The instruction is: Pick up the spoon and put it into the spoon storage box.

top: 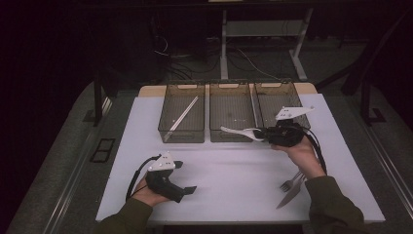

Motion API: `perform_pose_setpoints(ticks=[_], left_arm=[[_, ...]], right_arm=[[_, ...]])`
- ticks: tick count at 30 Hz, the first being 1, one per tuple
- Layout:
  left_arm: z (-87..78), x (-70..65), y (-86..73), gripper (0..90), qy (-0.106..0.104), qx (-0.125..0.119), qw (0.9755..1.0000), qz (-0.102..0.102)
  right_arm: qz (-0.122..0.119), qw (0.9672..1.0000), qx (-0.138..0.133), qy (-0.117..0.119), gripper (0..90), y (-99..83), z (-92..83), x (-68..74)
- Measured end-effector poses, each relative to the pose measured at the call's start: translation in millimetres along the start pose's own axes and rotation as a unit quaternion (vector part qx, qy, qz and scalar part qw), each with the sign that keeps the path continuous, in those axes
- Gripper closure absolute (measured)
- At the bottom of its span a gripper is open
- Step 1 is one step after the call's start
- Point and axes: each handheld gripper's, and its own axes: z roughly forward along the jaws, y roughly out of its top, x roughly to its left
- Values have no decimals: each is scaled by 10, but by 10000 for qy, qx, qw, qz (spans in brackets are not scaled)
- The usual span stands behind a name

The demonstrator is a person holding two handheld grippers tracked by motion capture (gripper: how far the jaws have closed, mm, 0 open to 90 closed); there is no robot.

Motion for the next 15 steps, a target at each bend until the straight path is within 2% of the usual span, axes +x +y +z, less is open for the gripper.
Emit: perform_pose_setpoints(ticks=[7, 15], left_arm=[[6, 4, -2, 0, -32, -18, 10000, 11], [5, -9, 1, 0, -47, -27, 10000, 25]], right_arm=[[25, 9999, -54, -118, 812, 124, 51, -51], [77, 9996, 22, -259, 812, 319, 195, -168]])
